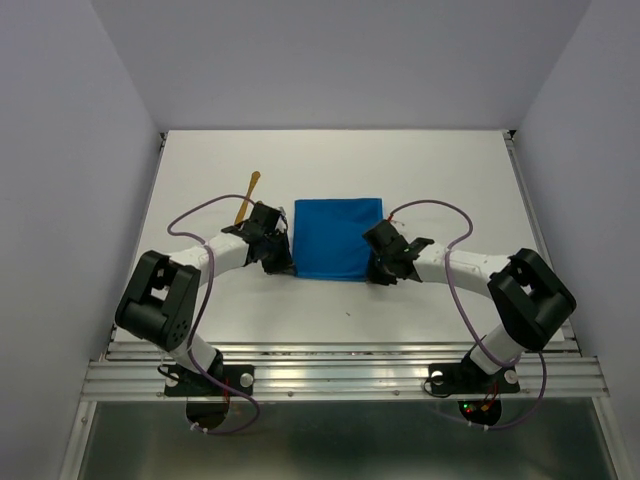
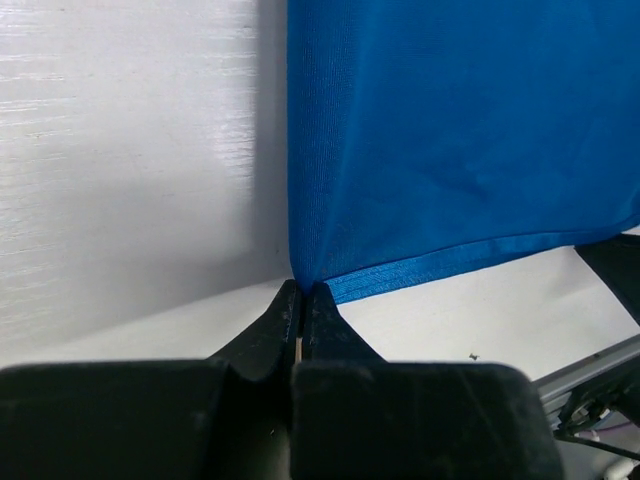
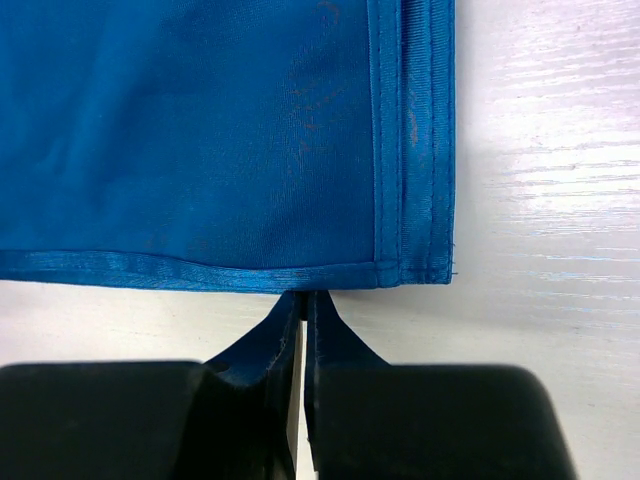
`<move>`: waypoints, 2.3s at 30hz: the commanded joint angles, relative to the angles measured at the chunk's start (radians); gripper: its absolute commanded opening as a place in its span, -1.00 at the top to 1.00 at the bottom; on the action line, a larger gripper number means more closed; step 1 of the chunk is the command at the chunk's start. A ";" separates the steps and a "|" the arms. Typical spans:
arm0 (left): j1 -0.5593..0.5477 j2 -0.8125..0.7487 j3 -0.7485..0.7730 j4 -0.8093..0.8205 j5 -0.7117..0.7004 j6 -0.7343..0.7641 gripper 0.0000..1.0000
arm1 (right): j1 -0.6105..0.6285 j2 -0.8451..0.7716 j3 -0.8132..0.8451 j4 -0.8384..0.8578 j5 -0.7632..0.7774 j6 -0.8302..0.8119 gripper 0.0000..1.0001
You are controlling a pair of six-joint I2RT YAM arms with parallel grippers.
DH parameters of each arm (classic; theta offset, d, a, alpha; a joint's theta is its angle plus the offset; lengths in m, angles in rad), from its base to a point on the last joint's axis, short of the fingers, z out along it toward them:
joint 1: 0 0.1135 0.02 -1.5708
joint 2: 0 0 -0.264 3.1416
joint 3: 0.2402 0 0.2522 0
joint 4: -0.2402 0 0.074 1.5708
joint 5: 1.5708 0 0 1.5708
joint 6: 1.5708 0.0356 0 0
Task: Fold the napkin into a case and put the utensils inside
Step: Smooth out the square-folded napkin at the center of the board.
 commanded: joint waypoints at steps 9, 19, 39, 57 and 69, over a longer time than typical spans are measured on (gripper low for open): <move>0.012 -0.067 -0.065 0.018 0.029 0.022 1.00 | 0.005 -0.029 -0.022 -0.045 0.066 0.017 0.93; 0.012 -0.126 -0.012 -0.068 0.035 0.046 -0.23 | 0.005 -0.123 0.025 -0.168 0.107 -0.013 -0.12; 0.098 0.310 0.636 -0.143 -0.066 0.125 1.00 | -0.236 0.322 0.656 -0.125 0.058 -0.317 0.99; 0.124 0.594 0.829 -0.185 -0.053 0.177 1.00 | -0.346 0.652 0.868 -0.127 0.005 -0.335 0.99; 0.111 0.467 0.798 -0.175 -0.080 0.168 1.00 | -0.346 0.472 0.773 -0.064 -0.038 -0.334 0.98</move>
